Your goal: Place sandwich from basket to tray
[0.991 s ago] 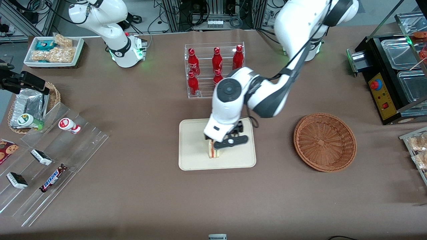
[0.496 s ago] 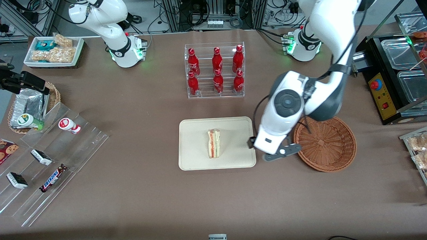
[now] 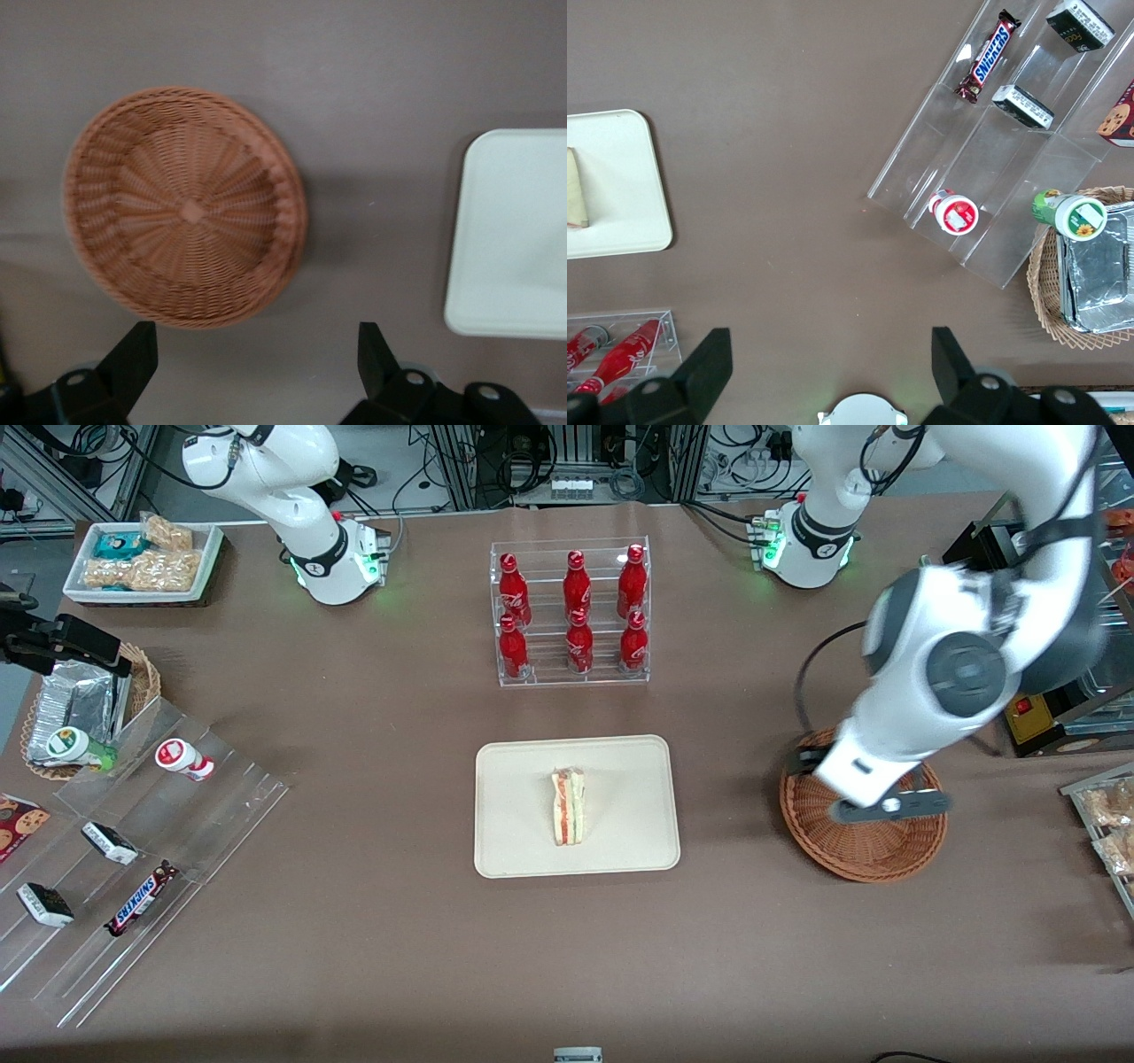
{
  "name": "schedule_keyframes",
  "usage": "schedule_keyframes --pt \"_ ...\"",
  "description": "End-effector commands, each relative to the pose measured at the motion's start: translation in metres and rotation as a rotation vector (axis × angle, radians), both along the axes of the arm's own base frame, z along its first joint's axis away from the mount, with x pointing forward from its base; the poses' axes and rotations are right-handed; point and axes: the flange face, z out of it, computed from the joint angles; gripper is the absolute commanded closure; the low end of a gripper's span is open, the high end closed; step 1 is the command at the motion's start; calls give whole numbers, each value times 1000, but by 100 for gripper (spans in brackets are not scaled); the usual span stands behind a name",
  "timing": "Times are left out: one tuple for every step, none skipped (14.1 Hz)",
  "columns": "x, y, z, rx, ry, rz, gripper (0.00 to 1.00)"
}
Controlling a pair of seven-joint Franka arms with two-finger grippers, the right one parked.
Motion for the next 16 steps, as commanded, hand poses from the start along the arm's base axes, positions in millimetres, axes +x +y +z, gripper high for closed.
schedule_keyframes --pt "-16 40 26 -9 25 -80 0" --pt "-19 52 35 -12 28 -84 0" --pt "-23 64 45 -13 23 -85 0" --pt "-26 68 52 -13 19 -83 0" --pt "-29 73 61 -17 13 -72 0" --pt "-34 78 69 -29 8 -60 0" --pt "-38 85 78 -40 -2 -44 0" --pt "-41 92 86 -55 -9 -25 0" --pt "-42 97 94 -69 -24 -13 0" --pt "-41 98 104 -74 -42 -14 0" --pt "-38 99 111 -75 -57 -28 0" --pt "-36 101 117 -77 -64 -62 0" --pt "-37 101 120 -80 -58 -86 0" --pt "-37 102 120 -79 -40 -91 0" --pt "-37 102 122 -81 -38 -90 0" --pt "-37 101 124 -81 -43 -90 0"
